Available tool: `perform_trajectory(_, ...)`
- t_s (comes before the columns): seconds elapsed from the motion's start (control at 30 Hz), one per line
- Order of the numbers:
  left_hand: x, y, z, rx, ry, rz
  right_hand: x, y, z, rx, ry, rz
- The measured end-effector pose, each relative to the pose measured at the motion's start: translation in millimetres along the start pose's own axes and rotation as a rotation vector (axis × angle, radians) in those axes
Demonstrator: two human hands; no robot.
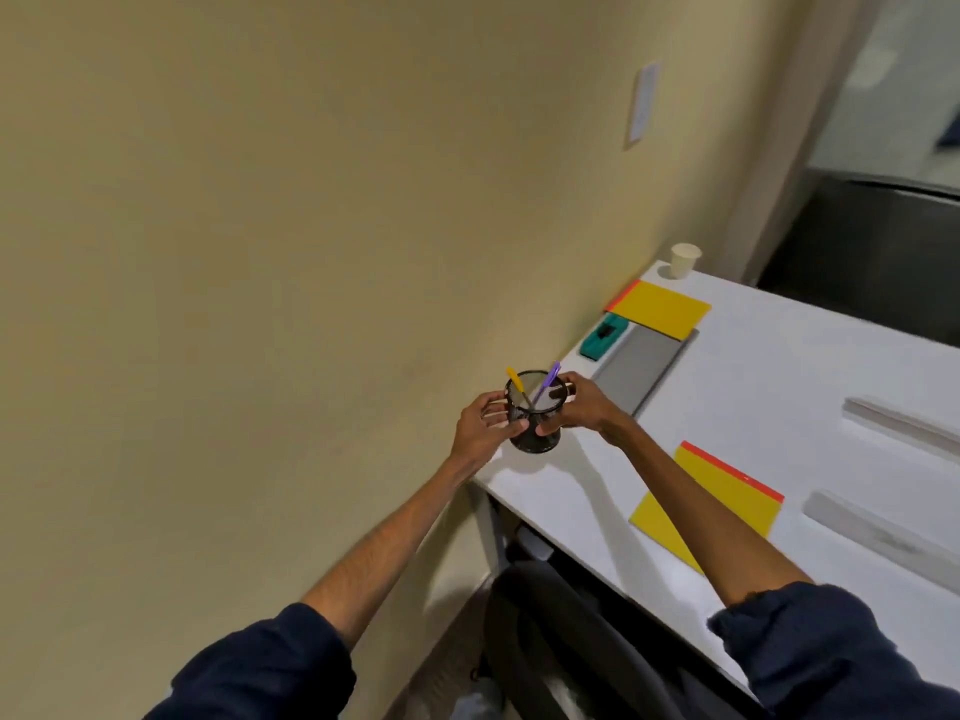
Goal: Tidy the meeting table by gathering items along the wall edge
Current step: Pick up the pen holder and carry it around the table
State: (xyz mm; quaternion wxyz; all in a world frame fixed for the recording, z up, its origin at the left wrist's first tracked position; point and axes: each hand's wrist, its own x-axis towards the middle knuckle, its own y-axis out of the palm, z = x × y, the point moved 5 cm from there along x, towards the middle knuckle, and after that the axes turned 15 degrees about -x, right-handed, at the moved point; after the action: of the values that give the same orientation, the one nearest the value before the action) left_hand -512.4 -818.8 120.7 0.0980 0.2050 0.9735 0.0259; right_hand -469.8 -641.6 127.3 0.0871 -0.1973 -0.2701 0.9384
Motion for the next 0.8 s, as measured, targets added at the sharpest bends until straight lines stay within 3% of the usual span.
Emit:
perform_trajectory(0.17, 64.3, 48.1, 14.0, 0.018, -0.009, 0.131, 26.8, -35.6, -42.8, 0.035, 0.102, -0.222)
perform_trajectory(0.37, 125.5, 73.2, 34.4, 0.008, -0.019, 0.218, 72.9, -46.5, -69.5, 0.009, 0.158, -0.353)
perform_trajectory(0.57, 184.5, 80.9, 45.4, 0.090, 0.027, 0.291, 140.2, -56.2, -77.7, -0.105, 0.179, -0.348)
perform_trajectory(0.8, 234.5, 91.8, 68.0, 0.135, -0.069, 0.337, 199.4, -52.2, -95.0, -0.106, 0.215, -0.349)
